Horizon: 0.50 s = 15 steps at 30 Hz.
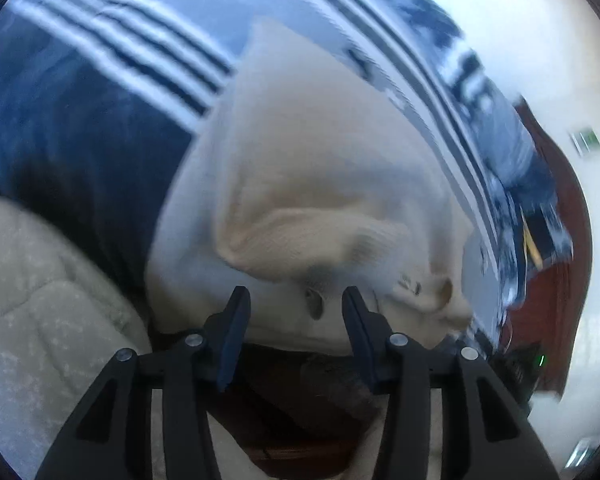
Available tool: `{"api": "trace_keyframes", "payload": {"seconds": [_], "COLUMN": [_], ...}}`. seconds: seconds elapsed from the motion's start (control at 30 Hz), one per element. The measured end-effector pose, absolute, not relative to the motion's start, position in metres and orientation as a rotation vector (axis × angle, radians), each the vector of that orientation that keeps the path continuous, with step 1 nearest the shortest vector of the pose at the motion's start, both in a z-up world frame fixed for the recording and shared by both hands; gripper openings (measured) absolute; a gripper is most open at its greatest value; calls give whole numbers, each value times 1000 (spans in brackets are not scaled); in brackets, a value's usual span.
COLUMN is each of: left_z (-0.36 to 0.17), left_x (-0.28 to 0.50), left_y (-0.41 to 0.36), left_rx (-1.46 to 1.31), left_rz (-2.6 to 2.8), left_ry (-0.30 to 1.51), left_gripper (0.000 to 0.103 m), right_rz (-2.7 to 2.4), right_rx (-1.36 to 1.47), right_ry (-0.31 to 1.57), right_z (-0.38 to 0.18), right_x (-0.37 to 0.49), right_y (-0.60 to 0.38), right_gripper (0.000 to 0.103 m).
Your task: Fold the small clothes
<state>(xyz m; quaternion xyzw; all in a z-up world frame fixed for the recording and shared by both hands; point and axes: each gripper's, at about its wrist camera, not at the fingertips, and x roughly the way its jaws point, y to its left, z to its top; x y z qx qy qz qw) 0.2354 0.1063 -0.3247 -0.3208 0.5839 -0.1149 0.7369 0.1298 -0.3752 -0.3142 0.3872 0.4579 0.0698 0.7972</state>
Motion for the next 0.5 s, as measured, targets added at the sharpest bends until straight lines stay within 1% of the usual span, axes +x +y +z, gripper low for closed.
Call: {"api": "trace_keyframes", "payload": {"seconds": [0.17,0.23,0.27,0.37,0.5], "left_z": [-326,-327,-328,-333,-342], "left_x": [244,251,257,267,279], "left_y": [123,126,127,132,130], "left_rx": [-887,-904,-911,-949,-955], "left_rz": [-198,-159,-132,-46,26], "left_ry": [1269,1272,1283,1277,1320], "left_gripper": [47,49,49,49,49], "right_rz": [80,69,48,1,-118], "right_rx": [889,936,959,1046,1033], "right_ry": [1041,1044,1058,1087,1139], "right_z": [-319,-321,-323,-329,-332], "right_x": [138,145,150,167,184], "right_y": [-376,-378,-380,-386,-395], "right_gripper": [54,55,58,58,58]}}
